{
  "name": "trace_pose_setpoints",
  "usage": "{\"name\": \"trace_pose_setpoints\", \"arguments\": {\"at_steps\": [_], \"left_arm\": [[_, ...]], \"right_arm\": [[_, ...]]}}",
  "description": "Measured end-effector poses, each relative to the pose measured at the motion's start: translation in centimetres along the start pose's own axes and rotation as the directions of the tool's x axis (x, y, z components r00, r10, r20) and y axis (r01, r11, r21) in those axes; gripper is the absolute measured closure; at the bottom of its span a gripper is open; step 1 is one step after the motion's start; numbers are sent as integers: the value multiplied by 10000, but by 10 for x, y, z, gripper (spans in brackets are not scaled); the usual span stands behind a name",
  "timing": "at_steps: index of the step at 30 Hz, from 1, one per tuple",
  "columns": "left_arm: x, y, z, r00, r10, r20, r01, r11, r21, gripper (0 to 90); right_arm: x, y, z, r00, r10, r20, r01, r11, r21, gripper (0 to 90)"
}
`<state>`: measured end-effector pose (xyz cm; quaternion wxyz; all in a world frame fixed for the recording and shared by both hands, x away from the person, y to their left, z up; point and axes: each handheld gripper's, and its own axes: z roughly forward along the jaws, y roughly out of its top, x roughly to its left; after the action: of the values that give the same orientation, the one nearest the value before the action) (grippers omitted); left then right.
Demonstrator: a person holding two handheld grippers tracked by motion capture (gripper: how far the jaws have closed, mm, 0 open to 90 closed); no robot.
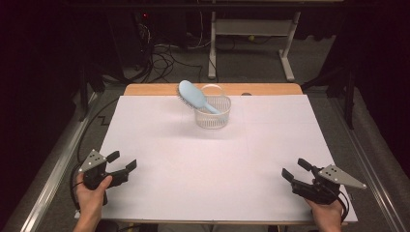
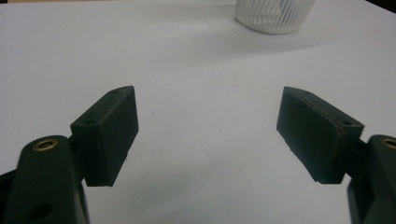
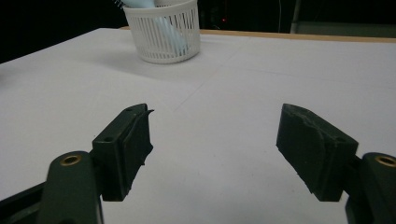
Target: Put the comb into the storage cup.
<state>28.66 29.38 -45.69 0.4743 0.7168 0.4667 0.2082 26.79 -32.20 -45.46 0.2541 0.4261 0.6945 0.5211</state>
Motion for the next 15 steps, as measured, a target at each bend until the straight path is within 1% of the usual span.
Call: {"name": "trace_pose_setpoints", "arguments": {"at_steps": [4, 9, 12, 15], "left_arm": [[3, -3, 0, 9998, -192, 14, 192, 9997, -135, 218], [6, -6, -2, 9984, -559, -43, 556, 9973, -487, 224], [6, -8, -2, 9981, -613, -30, 611, 9970, -475, 235], [6, -9, -1, 9984, -558, 4, 558, 9975, -429, 235]], "right_arm": [[0, 0, 0, 10000, -5, 9, 5, 10000, 9, 266], [0, 0, 0, 10000, 15, 7, -15, 10000, 4, 266], [0, 0, 0, 10000, 8, 0, -8, 10000, -2, 266], [0, 0, 0, 10000, 16, -1, -16, 10000, -1, 266]]}}
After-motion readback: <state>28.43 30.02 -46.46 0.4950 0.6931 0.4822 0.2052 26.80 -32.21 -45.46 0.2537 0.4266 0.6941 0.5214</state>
